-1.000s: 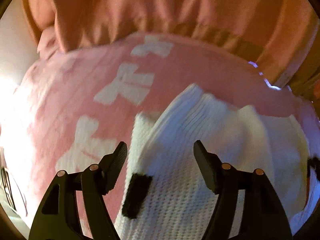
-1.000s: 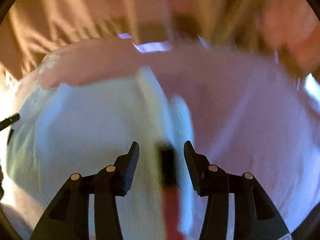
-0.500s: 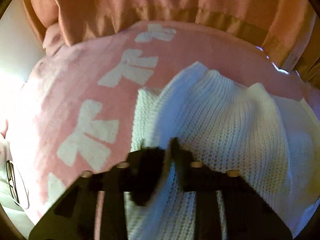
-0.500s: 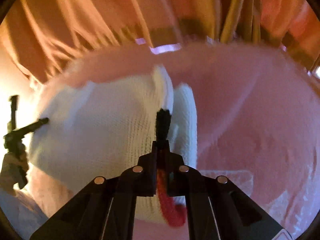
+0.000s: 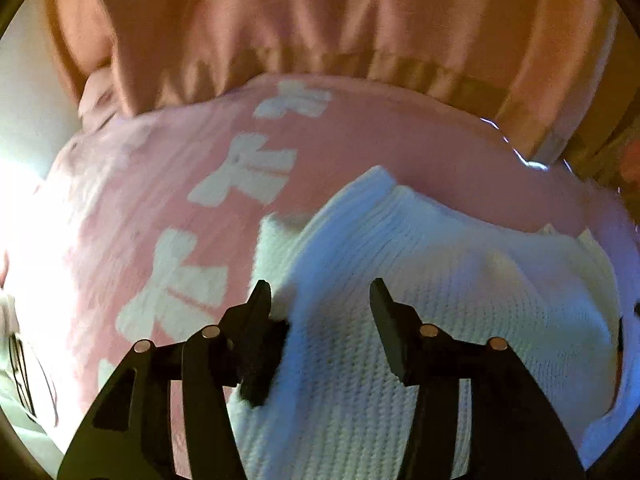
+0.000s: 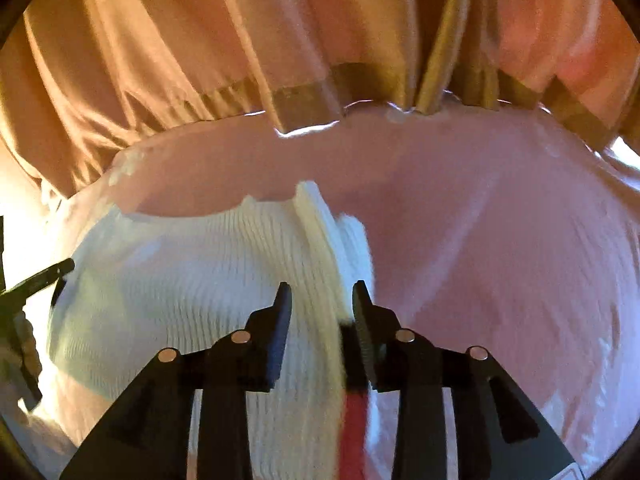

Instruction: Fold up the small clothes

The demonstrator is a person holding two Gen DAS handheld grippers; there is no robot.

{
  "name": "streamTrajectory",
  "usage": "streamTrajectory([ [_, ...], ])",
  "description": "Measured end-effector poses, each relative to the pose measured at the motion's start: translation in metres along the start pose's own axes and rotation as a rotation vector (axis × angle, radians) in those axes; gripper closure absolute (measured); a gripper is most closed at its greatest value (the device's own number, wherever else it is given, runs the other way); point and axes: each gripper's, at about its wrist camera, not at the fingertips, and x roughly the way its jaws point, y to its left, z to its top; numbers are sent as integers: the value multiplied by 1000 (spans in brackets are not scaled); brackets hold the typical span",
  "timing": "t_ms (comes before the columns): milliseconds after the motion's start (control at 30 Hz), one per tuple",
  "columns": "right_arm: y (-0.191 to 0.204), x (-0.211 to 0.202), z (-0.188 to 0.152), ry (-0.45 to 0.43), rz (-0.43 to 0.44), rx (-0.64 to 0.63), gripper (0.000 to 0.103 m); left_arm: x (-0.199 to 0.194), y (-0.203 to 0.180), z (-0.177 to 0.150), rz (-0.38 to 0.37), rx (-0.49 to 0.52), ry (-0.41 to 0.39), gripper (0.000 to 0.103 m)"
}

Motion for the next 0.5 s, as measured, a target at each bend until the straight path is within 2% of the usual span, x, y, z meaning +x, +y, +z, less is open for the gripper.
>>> streamTrajectory([
  [33,3,14,4,28,-9,-7,64,4,-6,1,15,23,2,52],
  [100,7,41,6,76,-56,-25,66,13,-17,2,60,59,8,52],
  [133,9,51,5,109,-71,-36,89,18,-21,2,71,70,11,52],
  [167,9,54,5,123,-73,-29,95,19,-22,2,76,71,12,52],
  [333,1,21,16,7,-54,31,95,21,-21,4,67,69,11,51],
  [433,-13,51,6,126,-99,58,94,24,-20,3,78,71,20,51],
  [500,-14,55,5,131,-102,53,93,26,-20,2,87,75,27,51],
])
